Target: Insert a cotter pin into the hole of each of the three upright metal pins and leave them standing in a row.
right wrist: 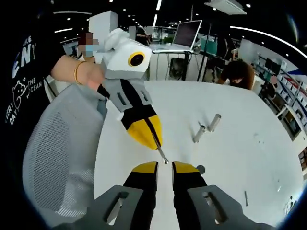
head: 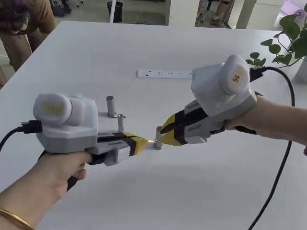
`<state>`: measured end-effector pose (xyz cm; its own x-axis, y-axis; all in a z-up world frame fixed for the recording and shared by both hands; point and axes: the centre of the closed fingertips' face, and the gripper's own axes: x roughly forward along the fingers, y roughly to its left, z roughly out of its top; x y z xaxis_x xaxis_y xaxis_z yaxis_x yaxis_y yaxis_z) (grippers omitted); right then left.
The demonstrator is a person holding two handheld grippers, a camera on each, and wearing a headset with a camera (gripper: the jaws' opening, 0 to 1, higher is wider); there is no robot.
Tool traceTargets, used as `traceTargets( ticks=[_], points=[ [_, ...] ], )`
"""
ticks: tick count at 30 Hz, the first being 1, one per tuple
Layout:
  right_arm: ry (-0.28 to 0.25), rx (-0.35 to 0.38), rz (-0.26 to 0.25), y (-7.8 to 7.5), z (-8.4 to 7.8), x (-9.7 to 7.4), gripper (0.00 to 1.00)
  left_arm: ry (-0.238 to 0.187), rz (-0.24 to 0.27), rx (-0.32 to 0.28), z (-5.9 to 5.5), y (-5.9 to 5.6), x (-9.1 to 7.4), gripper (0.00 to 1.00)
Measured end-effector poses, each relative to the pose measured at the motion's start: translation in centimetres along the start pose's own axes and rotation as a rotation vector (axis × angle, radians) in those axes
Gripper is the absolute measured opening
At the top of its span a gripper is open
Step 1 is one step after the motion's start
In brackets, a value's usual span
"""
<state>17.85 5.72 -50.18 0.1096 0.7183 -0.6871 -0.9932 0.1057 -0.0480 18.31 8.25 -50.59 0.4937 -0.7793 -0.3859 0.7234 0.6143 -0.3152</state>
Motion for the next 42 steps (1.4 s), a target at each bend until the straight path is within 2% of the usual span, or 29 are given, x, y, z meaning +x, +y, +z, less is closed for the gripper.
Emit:
traceTargets(
  ticks=[3,5,8,11,15,22,29,35,42],
  points=[
    [-0.033,0.077,0.051,0.7,-0.3,-0.1,0.07,0.004,-0.022,0.041,-0.2,-0.4,-0.2,0.00],
    [-0.048,0.094,0.082,1.1,-0.4,-0.2,0.08,-0.004,-0.043,0.056,-0.1,-0.8,-0.3,0.00],
    [-0.065,0.118,0.102,1.4,-0.4,-0.3,0.08,-0.033,-0.086,0.075,0.2,-1.5,-0.4,0.00],
    [-0.090,0.138,0.111,1.6,-0.4,-0.6,0.08,-0.032,-0.101,0.095,0.2,-1.9,-0.3,0.00],
    [-0.090,0.129,0.119,1.9,-0.4,-0.7,0.08,-0.041,-0.135,0.120,0.4,-2.6,-0.2,0.00],
    [-0.078,0.108,0.165,2.8,-0.8,-0.5,0.07,-0.038,-0.175,0.170,0.1,-3.6,0.0,0.00],
    [-0.079,0.109,0.209,3.4,-1.2,-0.5,0.07,-0.054,-0.211,0.185,0.2,-4.4,0.0,0.00],
    [-0.088,0.098,0.228,3.8,-1.2,-0.7,0.02,-0.072,-0.245,0.189,0.5,-5.1,-0.1,0.00],
    [-0.088,0.079,0.248,4.3,-1.1,-1.0,0.00,-0.065,-0.264,0.194,0.3,-5.4,-0.2,0.00]
  ],
)
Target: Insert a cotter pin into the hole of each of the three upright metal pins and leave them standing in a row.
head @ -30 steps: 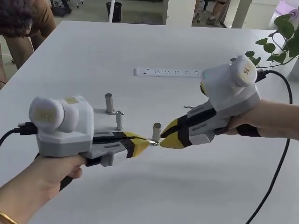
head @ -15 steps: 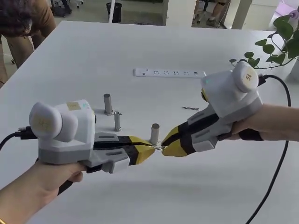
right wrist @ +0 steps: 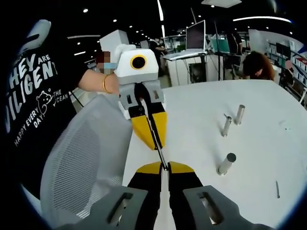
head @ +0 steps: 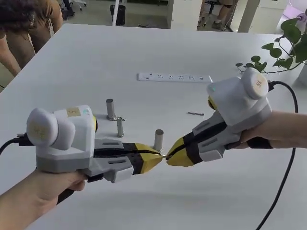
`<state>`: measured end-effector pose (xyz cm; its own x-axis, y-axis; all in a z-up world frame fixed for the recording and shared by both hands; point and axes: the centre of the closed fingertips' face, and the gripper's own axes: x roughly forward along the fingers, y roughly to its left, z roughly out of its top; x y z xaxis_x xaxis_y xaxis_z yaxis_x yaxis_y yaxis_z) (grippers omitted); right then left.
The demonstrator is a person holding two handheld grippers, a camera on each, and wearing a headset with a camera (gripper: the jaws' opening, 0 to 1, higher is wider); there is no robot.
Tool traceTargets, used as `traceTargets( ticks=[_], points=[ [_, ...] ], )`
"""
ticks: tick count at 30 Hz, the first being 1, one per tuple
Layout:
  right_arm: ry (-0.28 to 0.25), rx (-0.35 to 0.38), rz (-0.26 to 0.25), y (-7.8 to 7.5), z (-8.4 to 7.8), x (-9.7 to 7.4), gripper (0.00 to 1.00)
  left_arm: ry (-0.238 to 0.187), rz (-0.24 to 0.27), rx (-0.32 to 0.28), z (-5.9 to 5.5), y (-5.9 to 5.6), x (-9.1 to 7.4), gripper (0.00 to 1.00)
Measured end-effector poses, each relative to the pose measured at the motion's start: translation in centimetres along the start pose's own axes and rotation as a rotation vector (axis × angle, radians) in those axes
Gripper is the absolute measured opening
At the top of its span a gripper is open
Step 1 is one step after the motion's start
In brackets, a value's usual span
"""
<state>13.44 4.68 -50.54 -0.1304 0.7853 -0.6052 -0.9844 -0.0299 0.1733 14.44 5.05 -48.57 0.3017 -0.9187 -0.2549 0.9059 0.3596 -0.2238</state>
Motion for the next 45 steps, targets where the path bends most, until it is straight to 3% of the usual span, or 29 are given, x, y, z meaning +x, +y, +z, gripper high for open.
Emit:
traceTargets(
  ticks=[11,26,36,45],
  points=[
    [0.060,-0.088,0.002,0.3,-0.4,0.0,0.00,0.032,0.001,0.042,-0.5,-0.1,0.0,0.01],
    [0.162,-0.177,-0.071,-1.4,-1.3,-0.4,0.00,0.047,0.113,0.081,-0.7,1.3,0.4,0.12],
    [0.224,-0.153,-0.171,-4.4,-2.8,-1.2,0.00,0.042,0.205,0.078,-0.9,2.9,0.3,0.23],
    [0.249,-0.112,-0.221,-6.2,-3.6,-1.6,0.00,0.008,0.309,0.017,-1.1,4.8,-0.5,0.33]
  ],
)
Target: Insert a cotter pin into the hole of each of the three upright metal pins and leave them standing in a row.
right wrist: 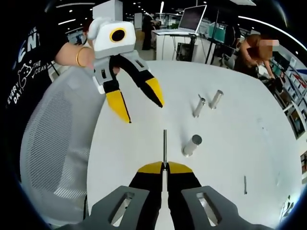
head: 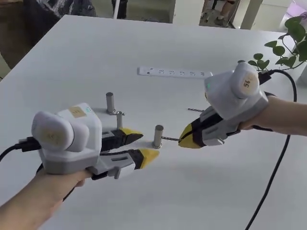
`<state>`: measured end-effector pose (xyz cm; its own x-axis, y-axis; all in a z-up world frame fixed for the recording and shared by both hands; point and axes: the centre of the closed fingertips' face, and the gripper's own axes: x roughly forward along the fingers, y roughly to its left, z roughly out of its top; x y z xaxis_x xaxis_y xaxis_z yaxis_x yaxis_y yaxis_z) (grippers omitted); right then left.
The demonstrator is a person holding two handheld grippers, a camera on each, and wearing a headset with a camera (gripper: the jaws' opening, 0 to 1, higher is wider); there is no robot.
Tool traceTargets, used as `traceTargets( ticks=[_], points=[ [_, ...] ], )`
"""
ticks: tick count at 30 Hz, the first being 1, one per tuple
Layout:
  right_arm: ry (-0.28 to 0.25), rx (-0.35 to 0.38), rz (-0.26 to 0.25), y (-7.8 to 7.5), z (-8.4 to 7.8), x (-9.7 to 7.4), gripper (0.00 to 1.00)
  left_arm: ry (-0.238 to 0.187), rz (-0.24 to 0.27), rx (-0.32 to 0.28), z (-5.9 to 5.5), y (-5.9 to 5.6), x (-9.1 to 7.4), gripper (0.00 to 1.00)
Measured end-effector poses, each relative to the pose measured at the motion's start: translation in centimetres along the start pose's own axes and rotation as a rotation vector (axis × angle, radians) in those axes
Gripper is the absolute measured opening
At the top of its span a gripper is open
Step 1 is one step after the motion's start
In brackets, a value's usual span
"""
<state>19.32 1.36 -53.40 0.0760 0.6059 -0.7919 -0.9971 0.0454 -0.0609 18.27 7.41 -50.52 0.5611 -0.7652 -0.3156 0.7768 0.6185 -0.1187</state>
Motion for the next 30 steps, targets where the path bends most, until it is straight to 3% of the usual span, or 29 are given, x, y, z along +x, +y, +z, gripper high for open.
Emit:
traceTargets(
  ticks=[10,11,13,21,24,30],
  points=[
    [0.078,0.000,-0.059,-2.3,-1.8,0.6,0.00,0.000,0.107,-0.031,-0.6,2.3,-0.6,0.49],
    [0.084,-0.001,-0.060,-2.6,-2.0,0.7,0.00,0.003,0.143,-0.030,-0.7,2.9,-0.8,0.50],
    [0.098,-0.006,-0.066,-2.9,-2.3,0.8,0.00,0.014,0.169,-0.009,-1.1,3.5,-1.1,0.50],
    [0.124,-0.006,-0.074,-4.0,-2.8,1.4,0.00,0.022,0.193,-0.012,-1.6,4.1,-1.3,0.60],
    [0.131,-0.007,-0.079,-4.4,-3.0,1.6,0.00,0.026,0.207,-0.040,-1.8,4.4,-1.3,0.64],
    [0.129,-0.006,-0.080,-4.9,-3.1,1.8,0.00,0.030,0.214,-0.017,-1.7,4.3,-1.1,0.71]
  ],
)
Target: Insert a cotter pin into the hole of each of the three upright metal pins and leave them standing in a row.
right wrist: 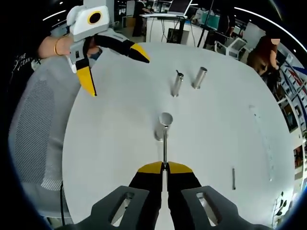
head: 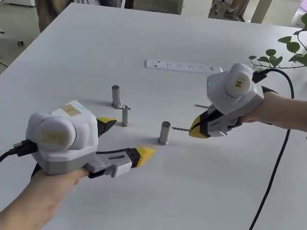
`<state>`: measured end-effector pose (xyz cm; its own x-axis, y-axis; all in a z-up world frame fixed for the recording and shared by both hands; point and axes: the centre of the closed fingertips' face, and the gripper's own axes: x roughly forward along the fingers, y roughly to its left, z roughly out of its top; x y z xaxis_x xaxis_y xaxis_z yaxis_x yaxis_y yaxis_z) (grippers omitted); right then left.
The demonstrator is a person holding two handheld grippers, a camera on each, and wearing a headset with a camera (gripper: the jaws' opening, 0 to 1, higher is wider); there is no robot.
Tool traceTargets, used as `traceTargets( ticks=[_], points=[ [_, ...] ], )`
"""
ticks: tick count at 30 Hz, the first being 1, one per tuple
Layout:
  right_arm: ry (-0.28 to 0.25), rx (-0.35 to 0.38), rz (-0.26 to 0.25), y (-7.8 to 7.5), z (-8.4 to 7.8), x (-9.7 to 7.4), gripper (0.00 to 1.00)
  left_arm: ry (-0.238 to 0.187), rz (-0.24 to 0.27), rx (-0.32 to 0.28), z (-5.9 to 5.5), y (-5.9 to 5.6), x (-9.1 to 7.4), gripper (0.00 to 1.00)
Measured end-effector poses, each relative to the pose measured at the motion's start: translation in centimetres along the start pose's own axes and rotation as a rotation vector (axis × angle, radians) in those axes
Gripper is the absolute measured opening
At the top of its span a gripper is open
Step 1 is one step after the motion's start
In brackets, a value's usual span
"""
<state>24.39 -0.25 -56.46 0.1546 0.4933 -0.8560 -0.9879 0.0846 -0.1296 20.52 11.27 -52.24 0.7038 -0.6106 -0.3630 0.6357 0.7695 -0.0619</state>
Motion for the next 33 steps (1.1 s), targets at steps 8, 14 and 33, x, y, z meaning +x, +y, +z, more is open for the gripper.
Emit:
traceTargets(
  ticks=[8,14,33],
  points=[
    [-0.001,-0.008,0.010,-0.04,0.28,0.16,0.00,0.016,0.018,0.011,-0.28,0.36,0.17,0.84],
    [0.003,-0.017,0.008,-0.68,0.24,0.30,0.00,0.008,0.023,0.013,-0.13,0.53,0.24,0.89],
    [0.005,-0.075,0.006,-0.50,0.55,-0.17,0.00,0.012,0.028,0.006,-0.10,0.89,0.13,0.92]
  ],
)
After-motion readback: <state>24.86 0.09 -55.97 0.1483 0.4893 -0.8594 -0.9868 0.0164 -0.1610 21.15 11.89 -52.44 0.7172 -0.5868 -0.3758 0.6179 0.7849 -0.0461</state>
